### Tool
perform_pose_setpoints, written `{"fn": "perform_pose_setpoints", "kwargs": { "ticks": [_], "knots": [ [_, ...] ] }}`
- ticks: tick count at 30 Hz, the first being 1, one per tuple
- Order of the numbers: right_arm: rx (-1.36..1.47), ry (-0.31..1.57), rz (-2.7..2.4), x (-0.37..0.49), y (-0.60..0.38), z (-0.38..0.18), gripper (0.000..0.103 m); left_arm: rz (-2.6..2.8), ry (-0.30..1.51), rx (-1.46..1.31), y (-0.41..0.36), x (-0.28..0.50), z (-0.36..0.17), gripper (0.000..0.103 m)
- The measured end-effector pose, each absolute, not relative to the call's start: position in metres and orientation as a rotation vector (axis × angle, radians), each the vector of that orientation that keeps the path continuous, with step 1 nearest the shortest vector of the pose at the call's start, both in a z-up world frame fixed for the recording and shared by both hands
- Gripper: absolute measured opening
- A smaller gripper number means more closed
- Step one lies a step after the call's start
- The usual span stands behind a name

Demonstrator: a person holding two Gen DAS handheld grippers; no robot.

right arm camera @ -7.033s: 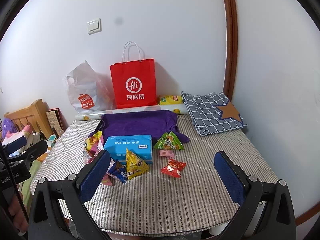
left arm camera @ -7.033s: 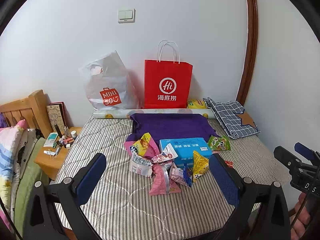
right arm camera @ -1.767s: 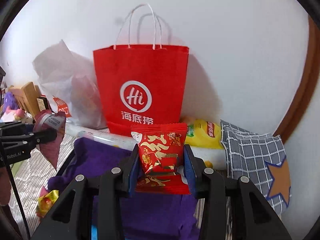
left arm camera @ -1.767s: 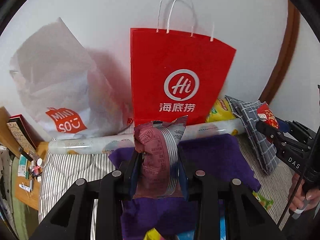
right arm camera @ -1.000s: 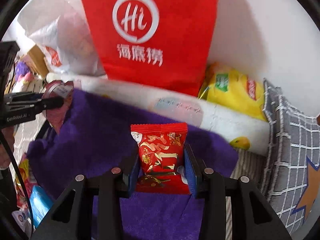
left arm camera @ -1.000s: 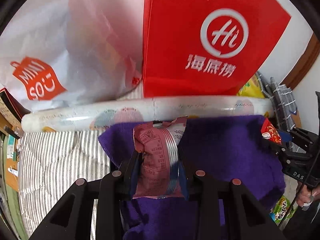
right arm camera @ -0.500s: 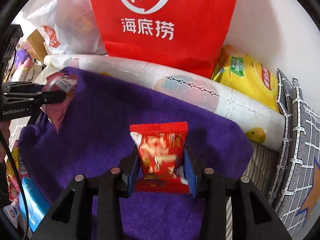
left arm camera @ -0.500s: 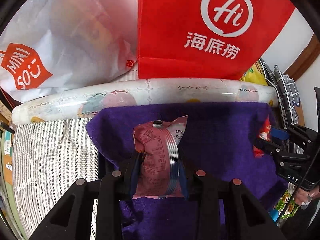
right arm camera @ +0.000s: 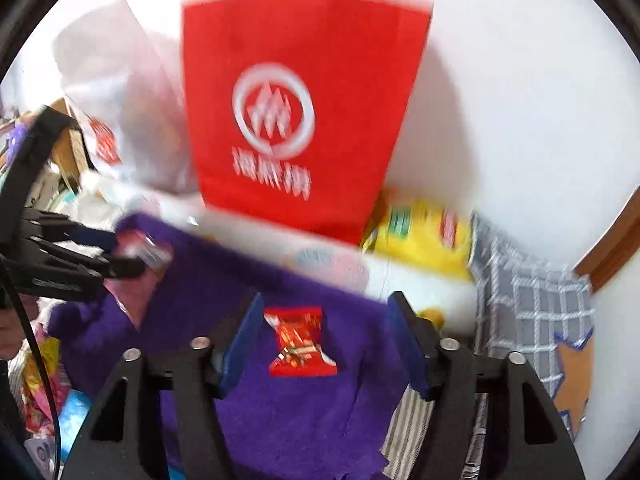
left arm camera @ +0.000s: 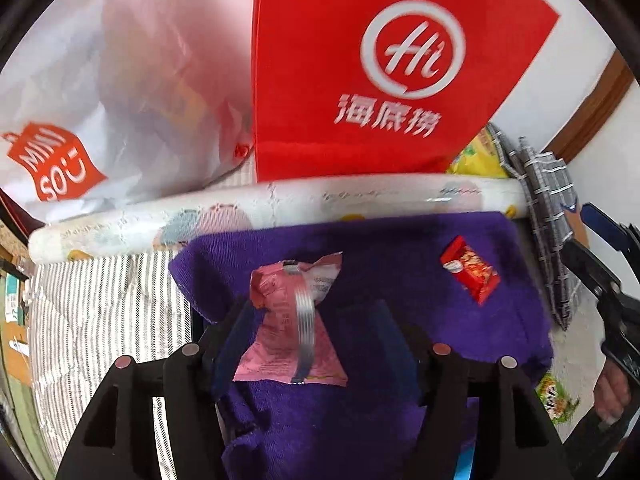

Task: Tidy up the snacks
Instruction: 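Grasp the green triangular snack bag with the right tool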

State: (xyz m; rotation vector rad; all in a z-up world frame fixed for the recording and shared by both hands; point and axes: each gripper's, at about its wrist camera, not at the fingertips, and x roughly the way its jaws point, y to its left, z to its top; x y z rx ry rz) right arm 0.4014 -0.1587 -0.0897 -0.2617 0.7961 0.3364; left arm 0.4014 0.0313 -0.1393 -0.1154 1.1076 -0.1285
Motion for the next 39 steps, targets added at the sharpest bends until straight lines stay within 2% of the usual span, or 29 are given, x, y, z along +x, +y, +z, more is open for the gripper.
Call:
{"fn": "perform_pose_setpoints", "kwargs": {
  "ticks": [7,12,21,25,27,29,31,33,37,39],
  "knots": [
    [-0.264,0.720,0.180,0.355,-0.171,-0.071,0.067,-0.113,0.954,-0.116,0.033,0.382,-0.099,0.063],
    [-0.209,0.779,0.130,0.324,-0.195,-0.080,0.067,-0.133,0.936,-0.125,0.033,0.374,-0.084,0.063],
    [-0.012,0.964,0.123,0.269,-0.222,-0.138,0.067,-0.211,0.912,-0.160,0.030,0.355,-0.061,0.063],
    [-0.013,1.010,0.090,0.251,-0.221,-0.163,0.067,-0.244,0.897,-0.165,0.027,0.347,-0.053,0.063],
    [-0.024,0.991,0.059,0.244,-0.221,-0.169,0.062,-0.273,0.903,-0.174,0.026,0.342,-0.048,0.063],
    [0.007,0.967,0.044,0.240,-0.223,-0.168,0.046,-0.285,0.887,-0.175,0.025,0.336,-0.042,0.063],
    [0.063,0.946,0.065,0.237,-0.227,-0.163,0.043,-0.291,0.863,-0.167,0.024,0.330,-0.034,0.063],
    [0.090,0.934,0.085,0.236,-0.228,-0.158,0.045,-0.305,0.840,-0.162,0.025,0.323,-0.027,0.063],
    [0.113,0.902,0.087,0.240,-0.231,-0.153,0.064,-0.313,0.816,-0.158,0.024,0.314,-0.015,0.063],
    [0.132,0.923,0.087,0.247,-0.232,-0.158,0.064,-0.297,0.815,-0.154,0.023,0.310,-0.010,0.063]
  ]
}}
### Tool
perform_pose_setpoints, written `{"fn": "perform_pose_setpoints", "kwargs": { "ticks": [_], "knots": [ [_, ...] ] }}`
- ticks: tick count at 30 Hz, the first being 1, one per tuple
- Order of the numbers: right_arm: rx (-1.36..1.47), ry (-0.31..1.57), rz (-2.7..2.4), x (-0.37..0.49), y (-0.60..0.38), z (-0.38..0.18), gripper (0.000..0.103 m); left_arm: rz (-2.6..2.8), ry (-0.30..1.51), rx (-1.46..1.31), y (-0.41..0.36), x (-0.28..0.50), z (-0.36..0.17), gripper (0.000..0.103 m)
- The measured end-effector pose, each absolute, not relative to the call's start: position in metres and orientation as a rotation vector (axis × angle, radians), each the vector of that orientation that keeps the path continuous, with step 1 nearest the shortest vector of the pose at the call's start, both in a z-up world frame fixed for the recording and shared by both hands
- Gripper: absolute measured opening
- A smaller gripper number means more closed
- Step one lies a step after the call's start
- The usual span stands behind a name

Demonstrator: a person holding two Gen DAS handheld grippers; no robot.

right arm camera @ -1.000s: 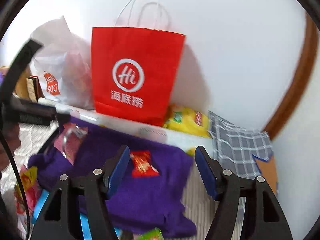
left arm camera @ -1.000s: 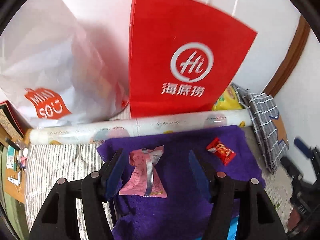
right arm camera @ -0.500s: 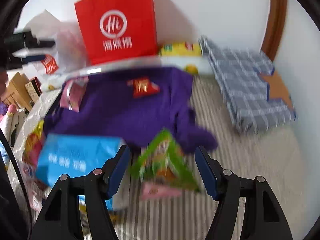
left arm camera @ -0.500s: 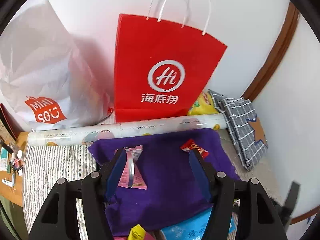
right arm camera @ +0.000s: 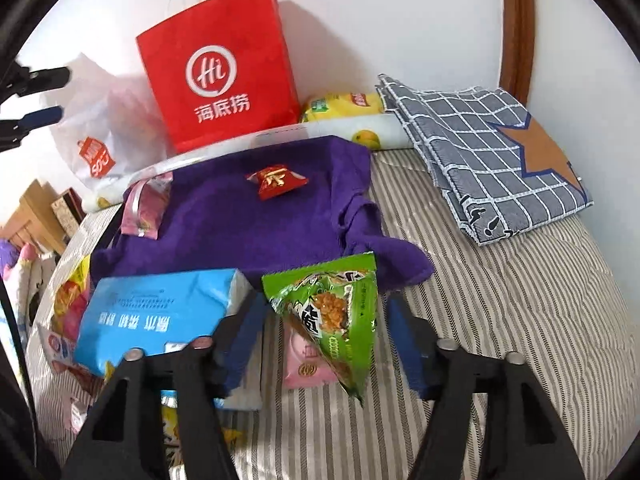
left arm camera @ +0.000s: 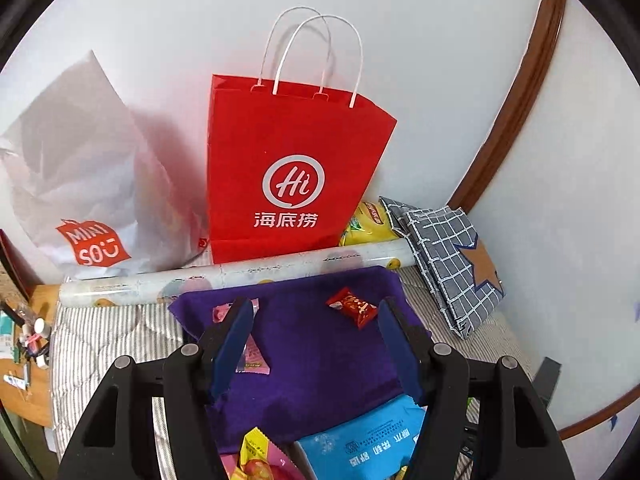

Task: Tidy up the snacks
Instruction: 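Grasp the green triangular snack bag with the right tool, then grasp the white printed snack bag from the pile with the left tool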

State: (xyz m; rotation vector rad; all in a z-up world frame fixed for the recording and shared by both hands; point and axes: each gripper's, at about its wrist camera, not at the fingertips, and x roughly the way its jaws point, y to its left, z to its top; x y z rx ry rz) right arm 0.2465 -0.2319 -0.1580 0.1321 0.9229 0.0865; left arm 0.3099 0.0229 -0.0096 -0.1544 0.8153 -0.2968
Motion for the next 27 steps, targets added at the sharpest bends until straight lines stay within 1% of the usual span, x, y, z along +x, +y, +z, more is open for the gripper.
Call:
{"fn": "perform_pose_setpoints", "kwargs": {
  "ticks": [1,2,3,7,11,15,19,23,27],
  "knots": [
    [0.134,0.942,0.084,0.249,-0.231,-0.161,0.057,-0.292,0.811,-0.156,0.023,0.306,-0.007,0.063],
    [0.135,0.962,0.082,0.251,-0.231,-0.165,0.047,-0.294,0.807,-0.160,0.023,0.302,-0.006,0.063],
    [0.141,0.959,0.084,0.251,-0.231,-0.166,0.047,-0.296,0.806,-0.162,0.024,0.299,-0.005,0.063],
    [0.141,0.911,0.091,0.239,-0.230,-0.155,0.038,-0.265,0.823,-0.129,0.025,0.285,-0.009,0.063],
    [0.184,0.872,0.098,0.222,-0.236,-0.141,0.038,-0.232,0.842,-0.129,0.033,0.266,-0.016,0.063],
    [0.155,0.847,0.097,0.203,-0.235,-0.131,0.038,-0.178,0.859,-0.131,0.043,0.246,-0.028,0.063],
    [0.114,0.829,0.105,0.184,-0.231,-0.123,0.038,-0.123,0.906,-0.142,0.060,0.228,-0.053,0.063],
    [0.131,0.810,0.123,0.167,-0.232,-0.116,0.038,-0.087,0.976,-0.172,0.074,0.210,-0.086,0.063],
    [0.132,0.806,0.132,0.156,-0.229,-0.114,0.038,-0.131,1.004,-0.208,0.077,0.190,-0.113,0.063]
  ]
}}
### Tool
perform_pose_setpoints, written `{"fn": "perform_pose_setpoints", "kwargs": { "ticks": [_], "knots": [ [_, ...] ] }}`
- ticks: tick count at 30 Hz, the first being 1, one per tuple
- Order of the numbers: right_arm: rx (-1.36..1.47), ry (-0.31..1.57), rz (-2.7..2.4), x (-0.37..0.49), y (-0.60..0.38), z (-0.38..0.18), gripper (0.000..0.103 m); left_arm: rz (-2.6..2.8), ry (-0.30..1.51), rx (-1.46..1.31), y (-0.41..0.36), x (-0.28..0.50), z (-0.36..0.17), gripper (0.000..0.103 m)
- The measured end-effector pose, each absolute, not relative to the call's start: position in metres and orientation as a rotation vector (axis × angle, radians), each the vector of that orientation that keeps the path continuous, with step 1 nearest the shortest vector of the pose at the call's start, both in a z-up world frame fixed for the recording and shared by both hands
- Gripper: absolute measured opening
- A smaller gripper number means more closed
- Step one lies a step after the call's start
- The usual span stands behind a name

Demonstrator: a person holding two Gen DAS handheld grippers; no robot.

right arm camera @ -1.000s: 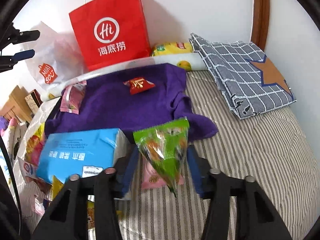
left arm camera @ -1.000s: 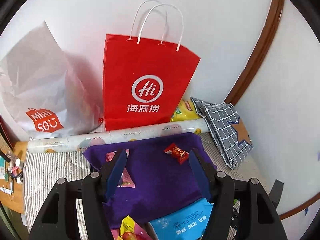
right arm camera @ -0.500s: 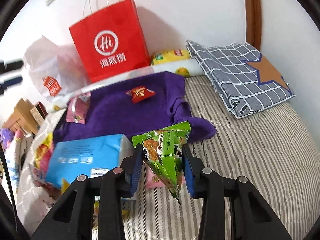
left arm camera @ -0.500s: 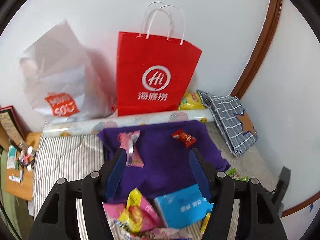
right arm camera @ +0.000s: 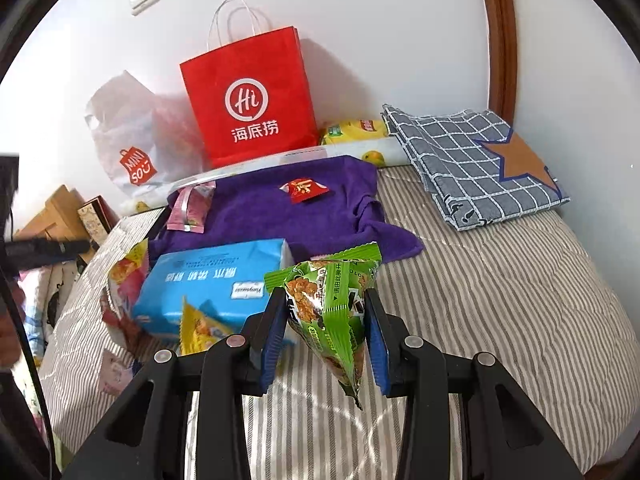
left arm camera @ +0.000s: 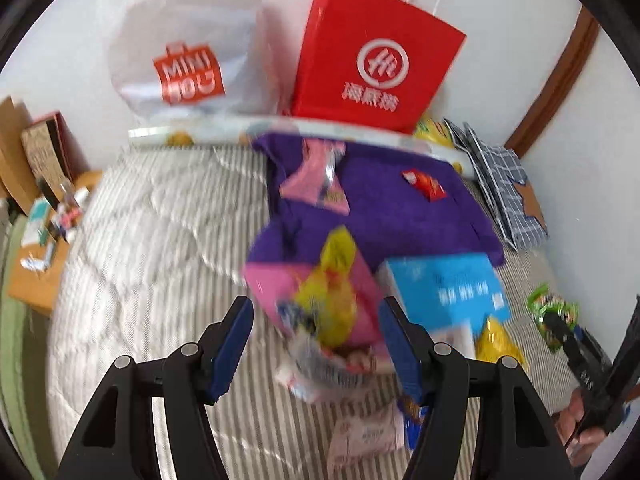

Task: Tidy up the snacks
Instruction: 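Grasp the white printed snack bag from the pile with the left tool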

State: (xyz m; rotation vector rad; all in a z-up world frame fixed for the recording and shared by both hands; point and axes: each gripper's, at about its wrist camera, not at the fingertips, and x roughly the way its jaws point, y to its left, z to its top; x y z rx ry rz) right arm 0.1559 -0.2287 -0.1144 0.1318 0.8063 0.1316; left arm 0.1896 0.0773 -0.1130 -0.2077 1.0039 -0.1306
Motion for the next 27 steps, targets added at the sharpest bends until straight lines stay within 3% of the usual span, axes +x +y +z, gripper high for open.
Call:
{"fn": "perform_pose_setpoints", "kwargs": {
  "ticks": [10,24,27],
  "knots": [
    [0.100,0.808,0.146,0.137,-0.223,-0.119,0.038,-0.227,1.025,-0.103,0.050,0.162,-0.154,0.076],
    [0.096,0.848,0.154,0.140,-0.217,-0.139,0.038,-0.180,1.032,0.056,0.036,0.176,-0.177,0.076],
    [0.095,0.857,0.158,0.143,-0.214,-0.143,0.038,-0.206,1.019,0.035,0.037,0.176,-0.177,0.069]
  ]
}}
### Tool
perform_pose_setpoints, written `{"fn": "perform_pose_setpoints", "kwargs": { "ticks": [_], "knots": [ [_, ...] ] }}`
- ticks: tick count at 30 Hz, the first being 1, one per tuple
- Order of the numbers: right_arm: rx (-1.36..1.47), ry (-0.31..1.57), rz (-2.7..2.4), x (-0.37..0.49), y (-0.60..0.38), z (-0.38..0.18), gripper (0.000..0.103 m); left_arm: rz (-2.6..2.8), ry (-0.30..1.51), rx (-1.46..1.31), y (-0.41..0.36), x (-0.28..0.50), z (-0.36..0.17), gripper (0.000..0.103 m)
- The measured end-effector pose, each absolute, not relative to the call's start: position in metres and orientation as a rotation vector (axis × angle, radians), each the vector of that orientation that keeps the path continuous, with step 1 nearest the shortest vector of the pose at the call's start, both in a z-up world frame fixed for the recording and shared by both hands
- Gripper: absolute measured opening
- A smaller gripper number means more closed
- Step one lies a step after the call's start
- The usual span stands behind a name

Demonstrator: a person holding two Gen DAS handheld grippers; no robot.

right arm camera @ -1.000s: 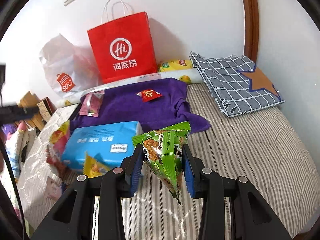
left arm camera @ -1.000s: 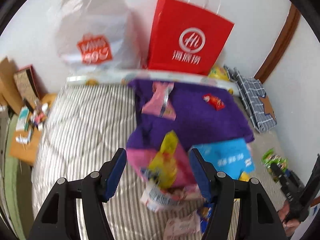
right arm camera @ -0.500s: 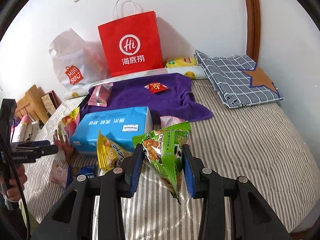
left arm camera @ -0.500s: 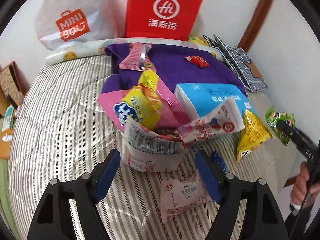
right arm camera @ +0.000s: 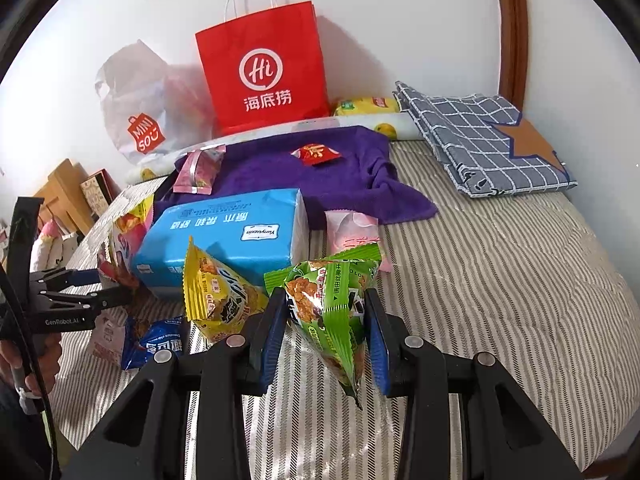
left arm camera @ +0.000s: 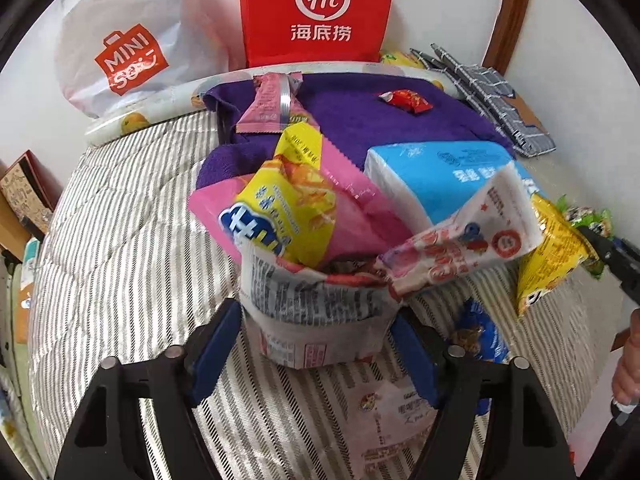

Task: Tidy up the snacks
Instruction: 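Grasp the white printed snack bag from the pile with the left tool, then carry the white bag and green bag over the purple cloth with both tools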

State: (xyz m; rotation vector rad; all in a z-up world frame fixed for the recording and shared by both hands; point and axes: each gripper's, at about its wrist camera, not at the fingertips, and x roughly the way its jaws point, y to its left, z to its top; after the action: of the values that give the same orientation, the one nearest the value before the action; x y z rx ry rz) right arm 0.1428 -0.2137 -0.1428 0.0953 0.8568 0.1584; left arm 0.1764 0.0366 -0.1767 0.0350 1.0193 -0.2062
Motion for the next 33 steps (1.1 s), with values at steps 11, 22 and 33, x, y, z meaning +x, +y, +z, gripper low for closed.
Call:
{"fn": "perform_pose_setpoints", "kwargs": {
  "ticks": [11,22,33],
  "knots": [
    [0.085,0.854,0.169,0.138,-0.207,-0.142,0.038,-0.225,1.005,-0.036,0.052,0.164,-0.159,0.059],
    [0.092,0.812,0.173,0.125,-0.205,-0.126,0.038,-0.196,0.964,-0.083,0.064,0.143,-0.135,0.059],
    [0.088,0.771,0.176,0.116,-0.207,-0.105,0.038,-0.309,0.853,-0.117,0.036,0.128,-0.116,0.059]
  ]
}}
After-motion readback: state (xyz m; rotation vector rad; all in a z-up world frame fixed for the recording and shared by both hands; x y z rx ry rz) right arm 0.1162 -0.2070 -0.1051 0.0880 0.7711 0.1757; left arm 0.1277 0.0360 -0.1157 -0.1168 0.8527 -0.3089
